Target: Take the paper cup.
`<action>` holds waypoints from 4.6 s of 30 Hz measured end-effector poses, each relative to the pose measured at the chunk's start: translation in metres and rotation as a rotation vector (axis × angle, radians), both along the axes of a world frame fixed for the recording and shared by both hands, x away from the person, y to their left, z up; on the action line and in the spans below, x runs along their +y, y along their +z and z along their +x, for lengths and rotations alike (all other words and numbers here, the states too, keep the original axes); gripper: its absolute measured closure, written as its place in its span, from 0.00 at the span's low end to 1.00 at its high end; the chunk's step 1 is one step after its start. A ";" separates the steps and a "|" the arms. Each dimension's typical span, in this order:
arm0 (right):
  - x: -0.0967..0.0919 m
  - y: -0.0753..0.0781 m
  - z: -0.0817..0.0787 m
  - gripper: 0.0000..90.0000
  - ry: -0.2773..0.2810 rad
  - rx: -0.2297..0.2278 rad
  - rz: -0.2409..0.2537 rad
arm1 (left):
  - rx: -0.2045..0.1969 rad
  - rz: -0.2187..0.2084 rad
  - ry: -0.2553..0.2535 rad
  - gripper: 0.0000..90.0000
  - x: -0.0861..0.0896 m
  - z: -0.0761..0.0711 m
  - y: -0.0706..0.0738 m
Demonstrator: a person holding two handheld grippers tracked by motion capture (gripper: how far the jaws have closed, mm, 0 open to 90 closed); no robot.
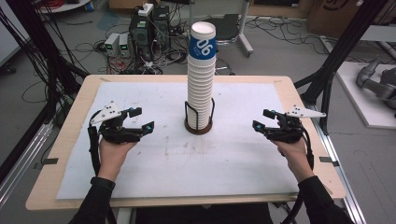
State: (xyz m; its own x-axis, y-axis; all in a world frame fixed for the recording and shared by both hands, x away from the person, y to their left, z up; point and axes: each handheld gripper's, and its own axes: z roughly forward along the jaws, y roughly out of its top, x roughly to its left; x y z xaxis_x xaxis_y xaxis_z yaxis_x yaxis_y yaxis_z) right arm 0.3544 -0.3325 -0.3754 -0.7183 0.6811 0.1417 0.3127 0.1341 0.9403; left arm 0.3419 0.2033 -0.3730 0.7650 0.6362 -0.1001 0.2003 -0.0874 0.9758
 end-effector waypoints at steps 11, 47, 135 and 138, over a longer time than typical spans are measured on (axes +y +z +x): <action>-0.004 0.002 0.001 0.23 0.018 0.000 0.014 | -0.014 -0.003 -0.070 0.20 -0.011 0.004 0.025; 0.000 0.004 0.000 0.23 0.027 -0.007 0.007 | -0.090 0.064 -0.162 0.08 -0.084 0.058 0.098; 0.111 0.191 0.064 0.23 0.188 -0.203 0.064 | -0.112 0.004 -0.246 0.13 -0.138 0.121 0.112; 0.121 0.202 0.068 0.23 0.192 -0.207 0.083 | -0.112 0.007 -0.246 0.13 -0.138 0.121 0.112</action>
